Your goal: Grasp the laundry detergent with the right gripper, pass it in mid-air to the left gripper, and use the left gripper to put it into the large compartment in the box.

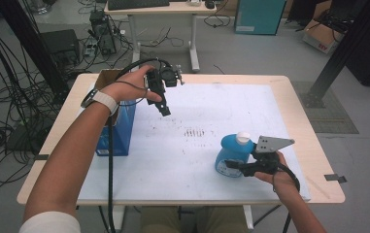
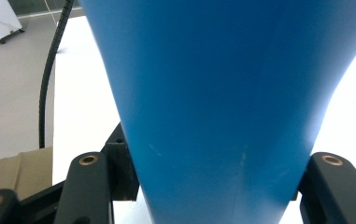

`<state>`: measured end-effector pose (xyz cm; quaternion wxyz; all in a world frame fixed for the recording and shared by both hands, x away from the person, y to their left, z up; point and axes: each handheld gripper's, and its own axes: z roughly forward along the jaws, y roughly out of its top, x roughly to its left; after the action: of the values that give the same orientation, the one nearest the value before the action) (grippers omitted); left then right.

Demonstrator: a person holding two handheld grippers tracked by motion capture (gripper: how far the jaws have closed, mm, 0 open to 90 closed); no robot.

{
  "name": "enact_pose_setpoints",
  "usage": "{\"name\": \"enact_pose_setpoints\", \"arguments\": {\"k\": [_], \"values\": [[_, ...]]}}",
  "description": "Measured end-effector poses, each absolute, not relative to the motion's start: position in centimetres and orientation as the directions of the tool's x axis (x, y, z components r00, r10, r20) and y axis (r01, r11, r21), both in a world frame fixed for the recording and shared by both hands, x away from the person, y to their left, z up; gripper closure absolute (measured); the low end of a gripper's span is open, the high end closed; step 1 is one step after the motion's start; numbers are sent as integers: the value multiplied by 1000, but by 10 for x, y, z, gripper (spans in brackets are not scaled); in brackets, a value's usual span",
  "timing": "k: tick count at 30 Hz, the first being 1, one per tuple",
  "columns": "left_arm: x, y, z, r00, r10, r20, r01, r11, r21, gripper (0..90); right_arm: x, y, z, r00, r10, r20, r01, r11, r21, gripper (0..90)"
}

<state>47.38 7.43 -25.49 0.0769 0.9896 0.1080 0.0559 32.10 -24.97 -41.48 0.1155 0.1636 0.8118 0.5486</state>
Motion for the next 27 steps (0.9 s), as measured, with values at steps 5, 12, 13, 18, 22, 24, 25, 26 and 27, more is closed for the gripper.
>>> {"name": "enact_pose_setpoints", "arguments": {"k": [5, 12, 13, 18, 22, 24, 25, 26, 27], "values": [[474, 74, -255, 971, 219, 98, 201, -966, 163, 96, 321, -250, -415, -920, 391, -14, 134, 347, 928, 414], [473, 75, -255, 969, 226, 102, 207, -963, 174, 96, 322, -250, -415, -920, 391, -16, 131, 347, 929, 413], [474, 75, -254, 971, 217, 103, 198, -966, 166, 96, 321, -250, -415, -920, 393, -11, 137, 346, 928, 413], [473, 75, -254, 969, 225, 98, 206, -963, 171, 96, 321, -250, -414, -920, 391, -12, 137, 351, 926, 414], [473, 76, -254, 969, 225, 97, 208, -964, 166, 96, 322, -250, -414, -921, 390, -15, 133, 351, 927, 413], [473, 76, -255, 969, 227, 100, 208, -963, 170, 96, 321, -250, -414, -920, 391, -10, 140, 353, 925, 413], [473, 76, -254, 970, 222, 99, 204, -965, 164, 96, 321, -250, -414, -921, 390, -11, 139, 354, 925, 413], [473, 76, -254, 970, 222, 100, 203, -965, 164, 96, 322, -250, -414, -922, 388, -13, 137, 354, 925, 413], [473, 76, -254, 970, 222, 100, 204, -965, 165, 96, 322, -250, -414, -922, 387, -13, 136, 354, 925, 413]]}}
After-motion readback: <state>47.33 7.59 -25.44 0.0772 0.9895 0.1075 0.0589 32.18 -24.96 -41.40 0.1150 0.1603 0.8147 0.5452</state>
